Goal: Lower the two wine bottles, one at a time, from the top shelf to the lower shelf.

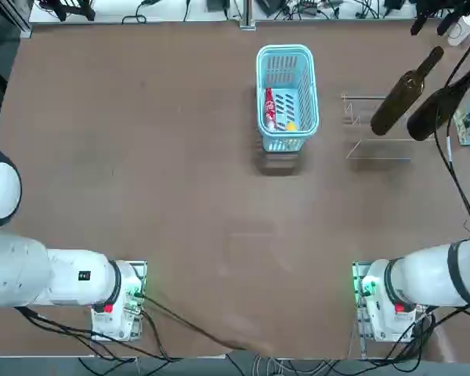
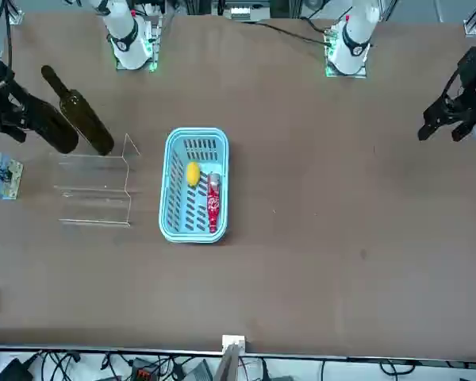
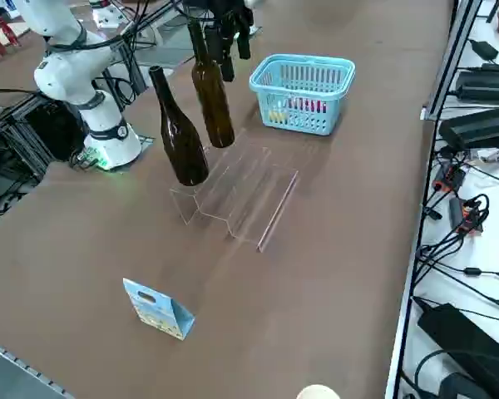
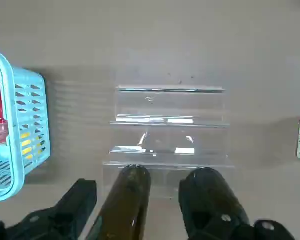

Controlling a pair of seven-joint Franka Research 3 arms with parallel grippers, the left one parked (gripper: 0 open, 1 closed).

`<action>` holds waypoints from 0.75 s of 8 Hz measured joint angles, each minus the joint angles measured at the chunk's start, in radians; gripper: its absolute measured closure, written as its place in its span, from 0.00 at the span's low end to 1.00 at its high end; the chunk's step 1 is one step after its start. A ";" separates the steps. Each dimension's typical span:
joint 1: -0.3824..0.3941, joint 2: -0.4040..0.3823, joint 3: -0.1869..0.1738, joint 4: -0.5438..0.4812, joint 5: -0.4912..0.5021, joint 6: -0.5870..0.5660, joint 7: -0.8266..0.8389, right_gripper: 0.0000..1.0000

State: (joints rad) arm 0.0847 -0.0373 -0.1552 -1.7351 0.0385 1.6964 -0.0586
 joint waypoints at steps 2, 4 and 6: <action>0.000 -0.001 0.000 0.000 0.000 0.000 0.001 0.00; 0.000 -0.007 0.000 0.000 0.000 0.002 0.002 0.00; 0.000 -0.020 0.015 0.000 0.000 -0.015 0.002 0.00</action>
State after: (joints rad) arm 0.0851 -0.0570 -0.1403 -1.7351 0.0381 1.6812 -0.0567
